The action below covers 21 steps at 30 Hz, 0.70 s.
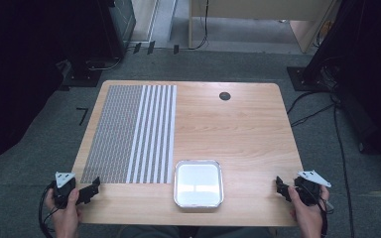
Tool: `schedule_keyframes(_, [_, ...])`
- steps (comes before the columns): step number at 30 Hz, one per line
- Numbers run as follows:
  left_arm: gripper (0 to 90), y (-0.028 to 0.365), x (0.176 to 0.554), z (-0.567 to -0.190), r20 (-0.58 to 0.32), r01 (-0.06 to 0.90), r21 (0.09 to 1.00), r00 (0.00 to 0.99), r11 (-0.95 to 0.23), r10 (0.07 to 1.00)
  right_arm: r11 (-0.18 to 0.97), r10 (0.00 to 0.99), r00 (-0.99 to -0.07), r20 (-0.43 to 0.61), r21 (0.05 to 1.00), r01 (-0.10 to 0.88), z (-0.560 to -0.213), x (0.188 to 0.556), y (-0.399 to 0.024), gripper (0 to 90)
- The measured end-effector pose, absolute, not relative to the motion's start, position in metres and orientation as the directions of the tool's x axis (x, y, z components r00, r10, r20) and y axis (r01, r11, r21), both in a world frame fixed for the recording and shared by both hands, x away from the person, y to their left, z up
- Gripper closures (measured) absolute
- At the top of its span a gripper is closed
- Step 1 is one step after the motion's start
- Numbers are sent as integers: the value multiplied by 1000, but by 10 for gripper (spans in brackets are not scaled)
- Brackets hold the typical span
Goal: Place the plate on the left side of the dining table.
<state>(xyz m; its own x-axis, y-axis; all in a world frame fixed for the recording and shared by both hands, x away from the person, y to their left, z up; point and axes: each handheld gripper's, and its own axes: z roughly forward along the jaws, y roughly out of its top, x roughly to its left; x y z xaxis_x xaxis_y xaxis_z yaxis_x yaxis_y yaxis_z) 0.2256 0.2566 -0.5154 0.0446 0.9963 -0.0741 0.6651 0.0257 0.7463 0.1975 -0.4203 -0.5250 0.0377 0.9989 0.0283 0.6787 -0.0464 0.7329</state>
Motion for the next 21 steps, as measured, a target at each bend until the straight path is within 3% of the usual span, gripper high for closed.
schedule_keyframes(21, [116,242,223,-503,-82,622,782,59,28,995,-62,996,-7,85,772,633,-512,195,-397,150])
